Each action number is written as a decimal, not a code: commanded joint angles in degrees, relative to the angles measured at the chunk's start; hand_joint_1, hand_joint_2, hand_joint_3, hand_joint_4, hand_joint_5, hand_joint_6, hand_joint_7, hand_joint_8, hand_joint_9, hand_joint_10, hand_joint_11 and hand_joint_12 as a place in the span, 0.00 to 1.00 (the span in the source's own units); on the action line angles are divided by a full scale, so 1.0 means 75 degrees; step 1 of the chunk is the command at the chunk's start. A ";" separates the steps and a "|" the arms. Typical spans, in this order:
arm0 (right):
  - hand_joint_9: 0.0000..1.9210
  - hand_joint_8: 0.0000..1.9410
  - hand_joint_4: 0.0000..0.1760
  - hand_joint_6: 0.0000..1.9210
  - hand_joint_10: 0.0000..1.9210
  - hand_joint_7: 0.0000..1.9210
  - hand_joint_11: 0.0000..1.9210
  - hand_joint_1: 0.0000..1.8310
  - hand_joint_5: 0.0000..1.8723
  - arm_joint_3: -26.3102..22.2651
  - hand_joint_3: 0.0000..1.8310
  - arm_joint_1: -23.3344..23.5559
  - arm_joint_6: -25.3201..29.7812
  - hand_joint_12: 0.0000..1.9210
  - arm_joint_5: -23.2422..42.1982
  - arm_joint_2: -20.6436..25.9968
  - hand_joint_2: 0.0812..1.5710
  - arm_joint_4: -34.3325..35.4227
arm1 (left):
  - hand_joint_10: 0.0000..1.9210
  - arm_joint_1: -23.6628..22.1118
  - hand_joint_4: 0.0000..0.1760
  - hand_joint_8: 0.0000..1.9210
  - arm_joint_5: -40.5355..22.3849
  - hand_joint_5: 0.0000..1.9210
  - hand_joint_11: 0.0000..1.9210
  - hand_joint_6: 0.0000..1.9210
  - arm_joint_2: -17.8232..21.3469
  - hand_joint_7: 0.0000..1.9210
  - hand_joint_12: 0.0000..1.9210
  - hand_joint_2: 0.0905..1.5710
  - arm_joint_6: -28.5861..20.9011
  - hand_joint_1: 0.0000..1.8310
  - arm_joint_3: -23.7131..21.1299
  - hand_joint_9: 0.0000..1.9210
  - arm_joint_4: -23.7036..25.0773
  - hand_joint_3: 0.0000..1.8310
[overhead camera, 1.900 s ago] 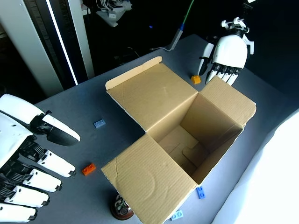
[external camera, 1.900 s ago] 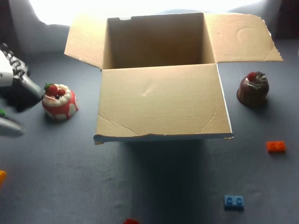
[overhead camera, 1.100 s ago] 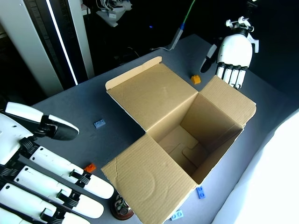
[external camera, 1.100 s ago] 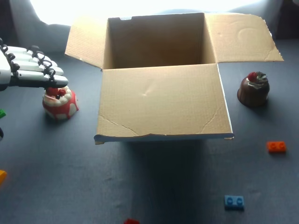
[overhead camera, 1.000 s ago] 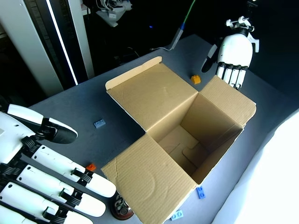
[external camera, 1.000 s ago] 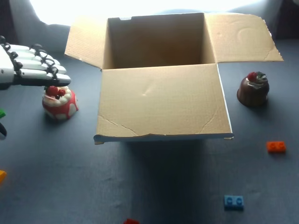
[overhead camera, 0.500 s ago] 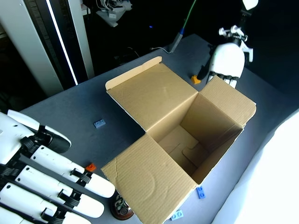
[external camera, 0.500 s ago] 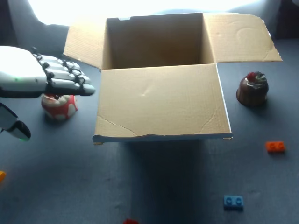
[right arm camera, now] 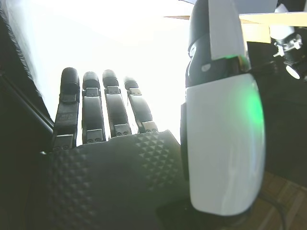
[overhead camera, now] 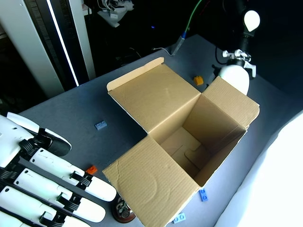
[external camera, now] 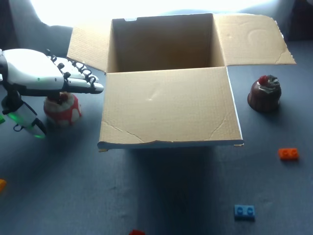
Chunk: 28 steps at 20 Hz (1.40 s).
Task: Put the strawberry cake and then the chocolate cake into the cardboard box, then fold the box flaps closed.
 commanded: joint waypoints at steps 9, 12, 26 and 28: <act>0.04 0.00 0.02 0.00 0.00 0.05 0.00 0.54 0.01 0.0019 0.00 0.0085 -0.0006 0.16 0.0968 0.0106 0.57 -0.0013 | 0.00 0.0157 0.00 0.00 -0.0004 0.01 0.00 0.00 -0.0276 0.00 0.00 0.55 -0.0034 0.56 0.0801 0.00 -0.0395 0.00; 0.04 0.00 0.03 0.00 0.00 0.06 0.00 0.55 0.01 0.0018 0.00 0.0085 -0.0007 0.15 0.0968 0.0106 0.59 -0.0014 | 0.00 0.0270 0.00 0.00 -0.0015 0.02 0.00 0.01 -0.0265 0.01 0.00 0.54 -0.0042 0.57 0.0688 0.00 -0.0422 0.00; 0.07 0.00 0.00 0.00 0.01 0.09 0.00 0.53 0.02 0.0016 0.00 0.0083 -0.0011 0.28 0.0968 0.0103 0.56 -0.0015 | 0.00 0.0426 0.07 0.00 0.0057 0.03 0.01 0.00 -0.0547 0.01 0.01 0.54 0.0068 0.59 0.0822 0.01 -0.0429 0.00; 0.08 0.00 0.00 0.00 0.01 0.09 0.00 0.54 0.03 0.0011 0.00 0.0083 -0.0011 0.30 0.0968 0.0102 0.55 -0.0015 | 0.01 0.0412 0.07 0.01 0.0060 0.03 0.02 0.00 -0.0591 0.02 0.01 0.55 0.0103 0.58 0.0885 0.02 -0.0429 0.00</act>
